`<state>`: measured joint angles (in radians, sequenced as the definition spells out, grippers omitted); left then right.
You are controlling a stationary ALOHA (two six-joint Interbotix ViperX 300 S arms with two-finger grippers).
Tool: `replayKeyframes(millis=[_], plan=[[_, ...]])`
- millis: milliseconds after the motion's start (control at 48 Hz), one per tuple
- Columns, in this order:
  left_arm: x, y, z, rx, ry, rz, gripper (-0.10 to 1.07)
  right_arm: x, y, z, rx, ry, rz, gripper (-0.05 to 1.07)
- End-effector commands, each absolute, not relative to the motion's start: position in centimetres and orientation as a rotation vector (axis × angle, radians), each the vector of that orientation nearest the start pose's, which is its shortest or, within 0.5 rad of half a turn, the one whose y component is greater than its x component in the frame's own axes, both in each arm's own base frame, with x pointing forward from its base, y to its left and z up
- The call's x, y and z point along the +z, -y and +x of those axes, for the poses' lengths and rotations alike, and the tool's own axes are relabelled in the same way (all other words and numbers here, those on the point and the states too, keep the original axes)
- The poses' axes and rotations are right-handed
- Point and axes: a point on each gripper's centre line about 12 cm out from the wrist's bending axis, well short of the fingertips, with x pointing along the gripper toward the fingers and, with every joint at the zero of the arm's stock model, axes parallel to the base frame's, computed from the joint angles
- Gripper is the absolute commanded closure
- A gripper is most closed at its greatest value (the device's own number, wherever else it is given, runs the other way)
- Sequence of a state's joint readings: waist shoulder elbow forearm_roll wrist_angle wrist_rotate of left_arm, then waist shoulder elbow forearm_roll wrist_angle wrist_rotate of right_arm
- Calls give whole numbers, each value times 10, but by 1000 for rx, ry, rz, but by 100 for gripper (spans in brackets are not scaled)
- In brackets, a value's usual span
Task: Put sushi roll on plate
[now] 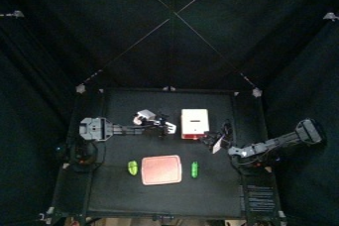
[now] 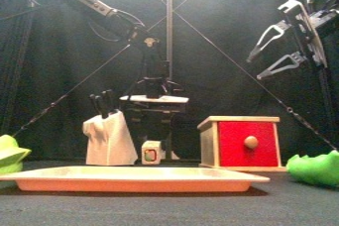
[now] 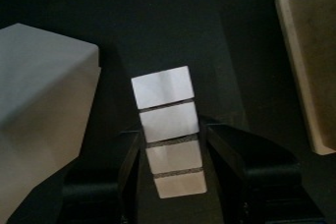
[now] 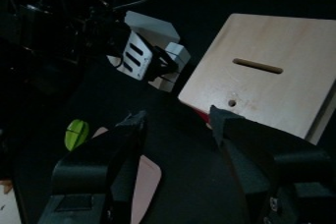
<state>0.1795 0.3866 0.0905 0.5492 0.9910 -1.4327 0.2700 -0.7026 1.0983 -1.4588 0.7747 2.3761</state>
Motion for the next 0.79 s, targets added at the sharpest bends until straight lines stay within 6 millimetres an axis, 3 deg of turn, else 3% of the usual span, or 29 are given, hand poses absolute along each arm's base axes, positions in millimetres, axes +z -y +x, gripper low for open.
replayKeyframes(millis=[0, 167, 312, 479, 771], plan=[[162, -132, 439, 1192, -887, -715, 38, 242, 24, 219, -643, -159, 677, 15], [163, -123, 434, 1175, -927, -664, 38, 242, 24, 219, -642, -160, 677, 15], [168, -96, 419, 1158, -1004, -639, 38, 242, 25, 219, -645, -159, 678, 15], [184, -54, 409, 1109, -1024, -611, 38, 243, 25, 220, -644, -158, 679, 15], [188, 17, 422, 1002, -1005, -617, 38, 243, 25, 220, -645, -155, 672, 15]])
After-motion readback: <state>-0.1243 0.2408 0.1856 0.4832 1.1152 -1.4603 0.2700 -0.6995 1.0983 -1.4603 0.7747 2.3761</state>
